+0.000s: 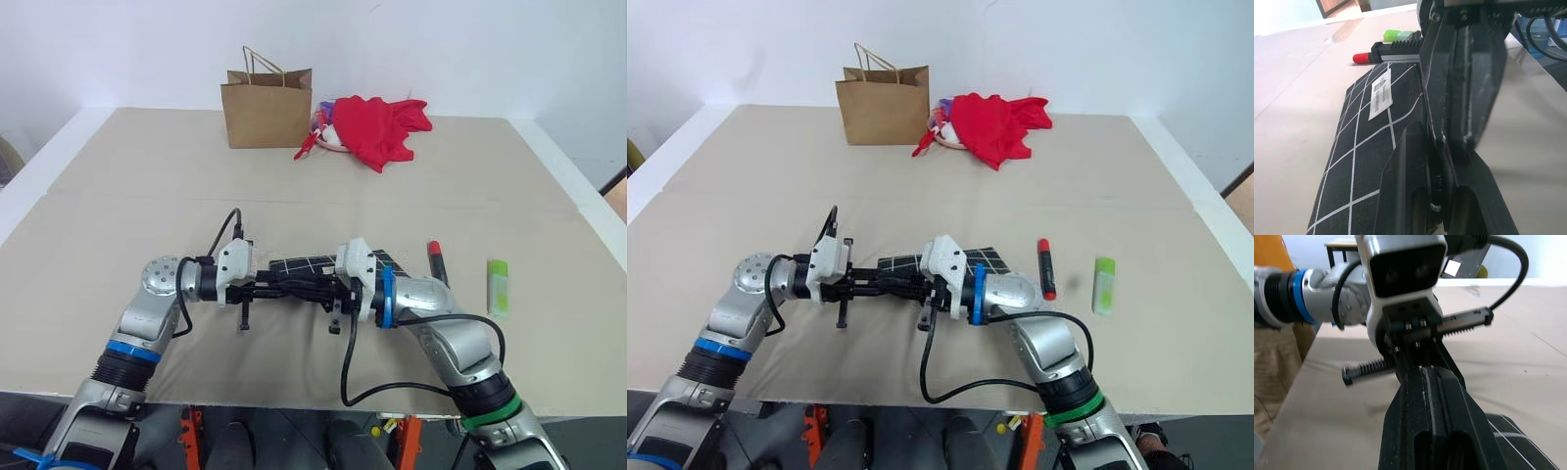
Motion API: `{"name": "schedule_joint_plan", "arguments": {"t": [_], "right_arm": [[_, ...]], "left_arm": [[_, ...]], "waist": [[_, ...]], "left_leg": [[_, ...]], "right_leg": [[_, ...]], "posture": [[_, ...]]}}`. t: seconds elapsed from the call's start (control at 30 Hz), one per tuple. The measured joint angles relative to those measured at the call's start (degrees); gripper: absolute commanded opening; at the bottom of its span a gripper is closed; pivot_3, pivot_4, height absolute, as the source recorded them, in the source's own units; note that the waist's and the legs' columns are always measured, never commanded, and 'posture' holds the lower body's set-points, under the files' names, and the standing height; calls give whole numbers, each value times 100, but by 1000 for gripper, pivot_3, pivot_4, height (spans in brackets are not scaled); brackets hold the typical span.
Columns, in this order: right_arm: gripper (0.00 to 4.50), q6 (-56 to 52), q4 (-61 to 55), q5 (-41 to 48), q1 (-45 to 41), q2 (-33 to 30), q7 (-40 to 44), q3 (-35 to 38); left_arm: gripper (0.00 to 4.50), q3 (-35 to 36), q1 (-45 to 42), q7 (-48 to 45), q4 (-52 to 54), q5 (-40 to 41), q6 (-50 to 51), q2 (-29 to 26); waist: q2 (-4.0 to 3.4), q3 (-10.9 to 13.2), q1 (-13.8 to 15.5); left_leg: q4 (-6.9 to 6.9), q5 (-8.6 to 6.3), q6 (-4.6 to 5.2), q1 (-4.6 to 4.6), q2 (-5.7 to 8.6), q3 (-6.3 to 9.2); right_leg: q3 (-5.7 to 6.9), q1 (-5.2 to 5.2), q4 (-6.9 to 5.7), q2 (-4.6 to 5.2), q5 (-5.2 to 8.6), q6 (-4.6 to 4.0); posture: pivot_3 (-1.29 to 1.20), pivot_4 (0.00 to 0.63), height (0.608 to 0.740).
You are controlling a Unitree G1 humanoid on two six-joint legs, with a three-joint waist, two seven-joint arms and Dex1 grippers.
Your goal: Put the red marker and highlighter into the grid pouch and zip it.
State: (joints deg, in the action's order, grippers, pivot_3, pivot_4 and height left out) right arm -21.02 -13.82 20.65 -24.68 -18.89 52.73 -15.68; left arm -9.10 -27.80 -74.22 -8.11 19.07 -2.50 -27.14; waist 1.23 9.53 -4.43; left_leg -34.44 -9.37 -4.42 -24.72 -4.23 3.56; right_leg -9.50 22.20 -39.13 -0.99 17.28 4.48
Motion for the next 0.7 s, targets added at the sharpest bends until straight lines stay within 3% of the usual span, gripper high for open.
{"name": "schedule_joint_plan", "arguments": {"t": [0.23,0.43,0.53,0.7], "right_arm": [[140,-520,-232,351,47,-118,-9,70],[2926,-1022,-871,974,553,-676,-15,604],[4454,-1509,-1298,1673,879,-888,-255,1290],[4454,-2061,-1174,2537,862,-1215,-1173,2942]], "left_arm": [[0,-9,-34,-6,-28,-10,-18,108],[0,-6,-44,4,-28,-9,-9,121],[0,-2,-47,11,-28,-7,-2,114],[0,22,-54,18,-27,-1,23,71]], "waist": [[-1,0,3],[-1,1,13],[-1,1,13],[0,1,10]], "left_leg": [[1,0,0,-4,0,2],[0,0,0,-8,1,11],[0,0,0,-9,2,13],[-3,2,2,-6,5,14]], "right_leg": [[2,0,0,0,2,-1],[9,0,0,1,4,-1],[11,0,0,0,4,-1],[10,-3,0,3,2,-1]], "posture": [[0,150,740],[0,150,740],[0,150,740],[0,150,740]]}}
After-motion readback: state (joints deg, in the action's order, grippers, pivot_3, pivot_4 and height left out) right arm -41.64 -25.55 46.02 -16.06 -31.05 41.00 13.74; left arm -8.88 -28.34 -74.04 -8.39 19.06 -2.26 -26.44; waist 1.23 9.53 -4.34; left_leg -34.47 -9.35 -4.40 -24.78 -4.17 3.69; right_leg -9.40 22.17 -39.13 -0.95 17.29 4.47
